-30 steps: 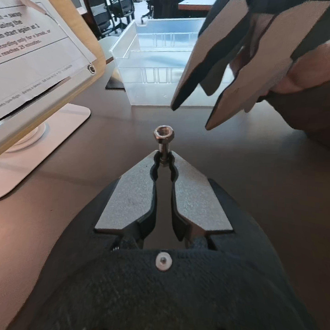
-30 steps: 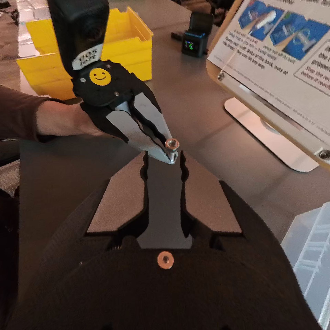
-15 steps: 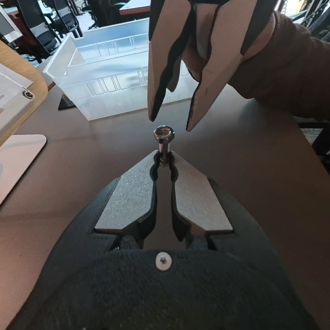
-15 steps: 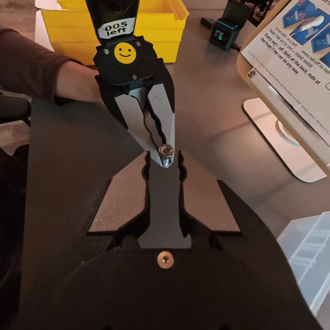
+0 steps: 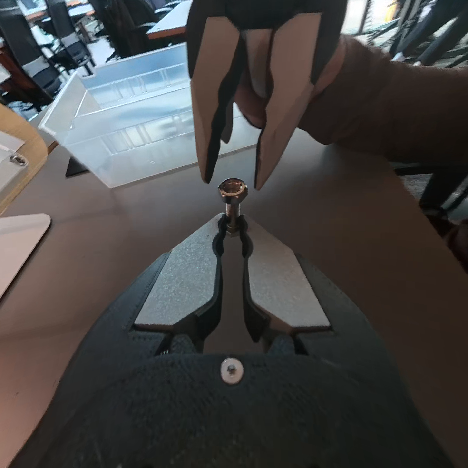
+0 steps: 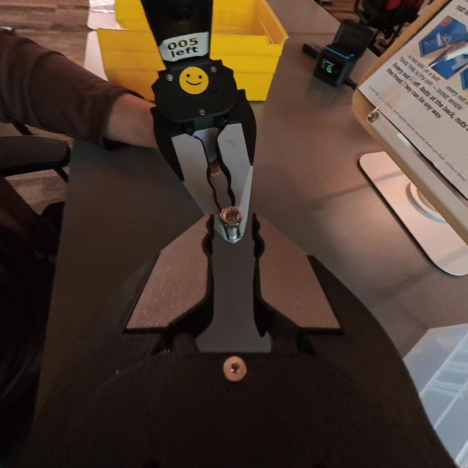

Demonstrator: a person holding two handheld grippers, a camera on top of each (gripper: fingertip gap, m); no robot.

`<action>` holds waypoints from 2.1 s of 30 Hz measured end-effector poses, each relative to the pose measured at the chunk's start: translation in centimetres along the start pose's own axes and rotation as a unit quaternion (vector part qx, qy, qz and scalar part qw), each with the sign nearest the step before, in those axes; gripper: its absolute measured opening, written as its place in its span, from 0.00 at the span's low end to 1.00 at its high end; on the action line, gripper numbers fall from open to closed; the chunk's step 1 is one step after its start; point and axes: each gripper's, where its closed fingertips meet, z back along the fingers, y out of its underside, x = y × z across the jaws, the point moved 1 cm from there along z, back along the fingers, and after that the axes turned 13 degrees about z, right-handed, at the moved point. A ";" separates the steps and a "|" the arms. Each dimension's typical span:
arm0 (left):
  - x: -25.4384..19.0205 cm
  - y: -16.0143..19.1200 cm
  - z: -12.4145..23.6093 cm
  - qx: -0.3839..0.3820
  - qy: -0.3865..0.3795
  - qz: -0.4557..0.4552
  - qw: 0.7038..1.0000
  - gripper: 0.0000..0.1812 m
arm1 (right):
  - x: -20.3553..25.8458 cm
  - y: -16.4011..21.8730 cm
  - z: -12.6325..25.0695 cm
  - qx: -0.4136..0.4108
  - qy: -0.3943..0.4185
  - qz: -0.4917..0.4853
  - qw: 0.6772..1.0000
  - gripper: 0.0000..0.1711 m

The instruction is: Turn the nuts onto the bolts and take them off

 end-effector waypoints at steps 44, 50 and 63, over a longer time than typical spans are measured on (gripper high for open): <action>-1.6 -0.1 -0.3 0.011 0.014 -0.025 1.000 0.04 | 1.7 -0.2 0.2 -0.025 -0.039 0.002 0.999 0.08; -0.8 0.0 -0.5 0.018 -0.016 -0.018 1.000 0.05 | 1.0 0.1 -0.1 -0.010 -0.013 -0.001 1.000 0.08; 1.6 0.7 -0.9 0.038 -0.086 0.033 0.995 0.04 | -1.1 1.4 -1.1 0.034 0.063 -0.054 0.996 0.08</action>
